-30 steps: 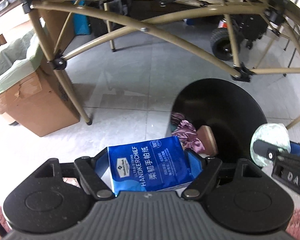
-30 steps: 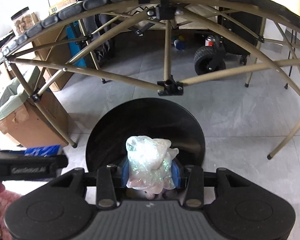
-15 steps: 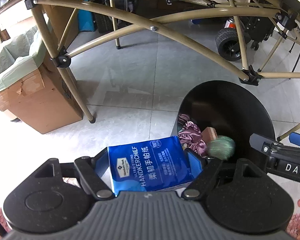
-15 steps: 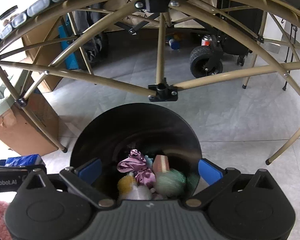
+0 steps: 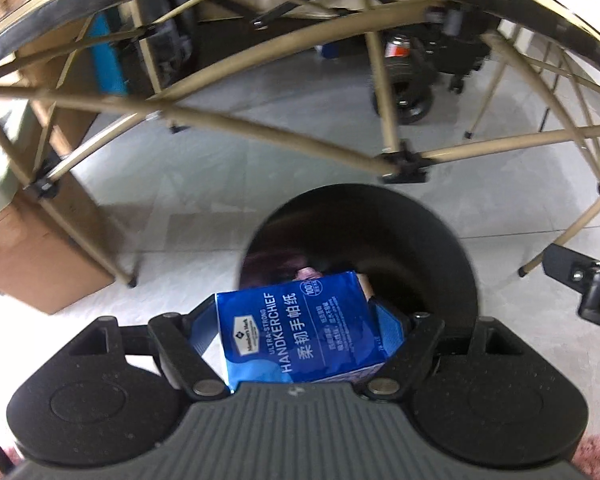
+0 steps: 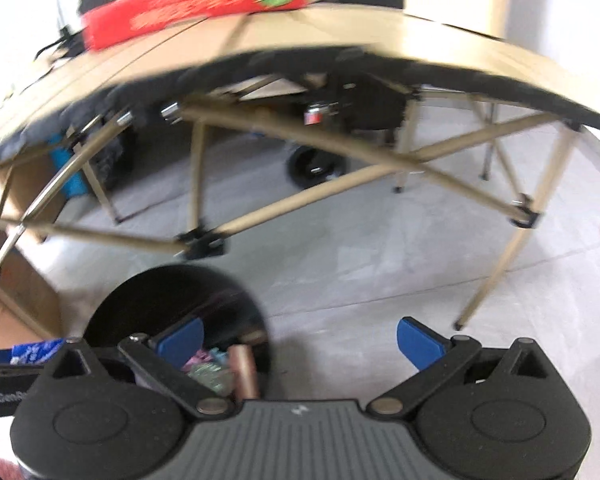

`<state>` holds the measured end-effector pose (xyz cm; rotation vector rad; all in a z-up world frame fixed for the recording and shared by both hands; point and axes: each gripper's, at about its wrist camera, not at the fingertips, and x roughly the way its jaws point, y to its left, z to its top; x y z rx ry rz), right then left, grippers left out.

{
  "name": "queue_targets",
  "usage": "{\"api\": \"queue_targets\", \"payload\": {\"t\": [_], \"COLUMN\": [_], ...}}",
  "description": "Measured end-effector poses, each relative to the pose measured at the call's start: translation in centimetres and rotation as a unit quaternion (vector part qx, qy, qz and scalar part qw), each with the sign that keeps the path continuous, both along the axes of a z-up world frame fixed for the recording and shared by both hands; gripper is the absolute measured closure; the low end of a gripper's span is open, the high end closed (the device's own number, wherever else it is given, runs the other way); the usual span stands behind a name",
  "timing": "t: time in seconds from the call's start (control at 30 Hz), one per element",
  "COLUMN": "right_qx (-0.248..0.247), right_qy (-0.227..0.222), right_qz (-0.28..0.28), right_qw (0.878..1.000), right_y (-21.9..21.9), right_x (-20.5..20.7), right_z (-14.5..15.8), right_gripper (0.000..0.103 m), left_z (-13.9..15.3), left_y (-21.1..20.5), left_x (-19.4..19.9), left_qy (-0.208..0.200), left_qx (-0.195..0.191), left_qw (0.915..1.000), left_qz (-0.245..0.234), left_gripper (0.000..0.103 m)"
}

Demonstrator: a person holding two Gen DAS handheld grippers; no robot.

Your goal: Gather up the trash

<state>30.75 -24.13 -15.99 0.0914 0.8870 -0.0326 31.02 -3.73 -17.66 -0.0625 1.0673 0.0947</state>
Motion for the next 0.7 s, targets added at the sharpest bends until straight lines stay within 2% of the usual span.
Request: {"api": "queue_targets", "payload": {"t": [0.13, 0.2, 0.23, 0.5, 0.7], "right_qx": [0.013, 0.019, 0.021, 0.027, 0.037], "right_qy": [-0.01, -0.014, -0.015, -0.022, -0.027], "right_qz": [-0.029, -0.031, -0.03, -0.024, -0.012], "right_qw": [0.999, 0.999, 0.999, 0.999, 0.999], "right_y": [-2.5, -3.1, -3.2, -2.9, -2.4], "right_x": [-0.3, -0.5, -0.6, -0.7, -1.1], "right_z": [0.6, 0.8, 0.8, 1.1, 2.0], "right_gripper": [0.0, 0.0, 0.0, 0.0, 0.0], "left_z": [-0.3, -0.5, -0.6, -1.0, 0.9], "left_y": [-1.5, -2.0, -2.1, -2.4, -1.3], "left_x": [0.9, 1.2, 1.3, 1.7, 0.3], "left_qy": [0.006, 0.007, 0.005, 0.005, -0.024], "left_qx": [-0.006, -0.003, -0.003, -0.003, 0.01], "left_qw": [1.0, 1.0, 1.0, 1.0, 0.9996], "left_qz": [-0.002, -0.001, 0.001, 0.002, 0.006], "left_gripper": [0.018, 0.003, 0.0, 0.0, 0.0]}}
